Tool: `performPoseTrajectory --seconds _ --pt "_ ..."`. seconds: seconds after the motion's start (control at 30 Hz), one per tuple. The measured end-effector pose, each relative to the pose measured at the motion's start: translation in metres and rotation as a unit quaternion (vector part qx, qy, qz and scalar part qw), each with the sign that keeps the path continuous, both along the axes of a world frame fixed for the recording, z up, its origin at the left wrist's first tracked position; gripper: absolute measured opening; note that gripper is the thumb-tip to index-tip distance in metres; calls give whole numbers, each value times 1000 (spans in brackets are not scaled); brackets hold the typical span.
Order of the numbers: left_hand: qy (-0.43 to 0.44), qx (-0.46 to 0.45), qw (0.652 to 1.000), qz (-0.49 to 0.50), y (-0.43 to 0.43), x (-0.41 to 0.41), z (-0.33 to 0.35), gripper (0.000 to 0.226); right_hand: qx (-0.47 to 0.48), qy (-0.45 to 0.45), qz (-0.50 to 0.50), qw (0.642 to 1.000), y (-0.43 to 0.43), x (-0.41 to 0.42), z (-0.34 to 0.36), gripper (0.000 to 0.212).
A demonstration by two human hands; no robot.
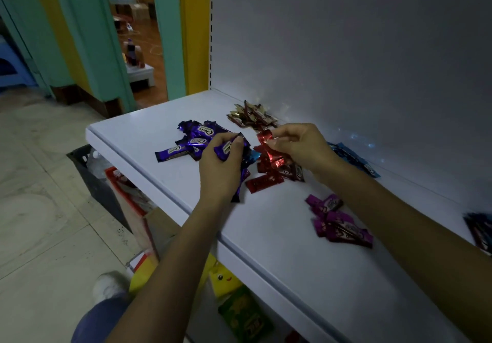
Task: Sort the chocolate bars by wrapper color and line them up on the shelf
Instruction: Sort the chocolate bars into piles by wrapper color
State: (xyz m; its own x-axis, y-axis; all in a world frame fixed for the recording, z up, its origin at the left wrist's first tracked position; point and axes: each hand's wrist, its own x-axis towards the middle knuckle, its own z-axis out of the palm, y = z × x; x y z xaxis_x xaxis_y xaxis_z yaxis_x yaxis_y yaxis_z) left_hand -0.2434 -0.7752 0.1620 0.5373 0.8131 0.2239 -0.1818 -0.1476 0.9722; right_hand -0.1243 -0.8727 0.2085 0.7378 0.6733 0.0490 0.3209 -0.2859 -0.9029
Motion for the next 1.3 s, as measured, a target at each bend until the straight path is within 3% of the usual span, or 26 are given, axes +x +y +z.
performPoseTrajectory --seconds 0.17,0.3,0.43,0.57,0.67,0.77,0.9,1.03,1.1,1.17,1.3 --pt "9 16 999 -33 0 -1 -1 9 -161 -181 -12 970 -6 5 -17 15" --pt "9 25 999 -36 -1 -2 0 9 -140 -282 -12 949 -6 -2 -18 13" --pt "12 20 998 -52 -1 -2 1 17 -19 -144 37 989 2 -17 -11 20" --pt "17 24 998 -56 -2 -3 1 30 21 -67 82 994 9 -20 -7 11" --pt "11 12 997 -78 -5 -4 3 15 41 30 39 998 13 -17 -3 10" --pt "7 -6 997 -74 -4 -3 3 11 61 67 30 995 20 -15 -1 10" --pt "-15 -35 999 -35 -1 -1 2 32 44 106 81 990 39 -14 6 4" --pt "-60 -118 991 30 1 -2 4 27 107 160 36 981 67 -2 14 5" --pt "-66 -145 986 48 1 -2 4 24 127 104 18 986 84 0 13 6" --pt "-71 -154 984 61 2 -1 5 21 99 -36 14 994 101 -1 2 8" --pt "-100 -179 977 55 3 2 4 22 -24 -253 120 960 120 1 -20 8"
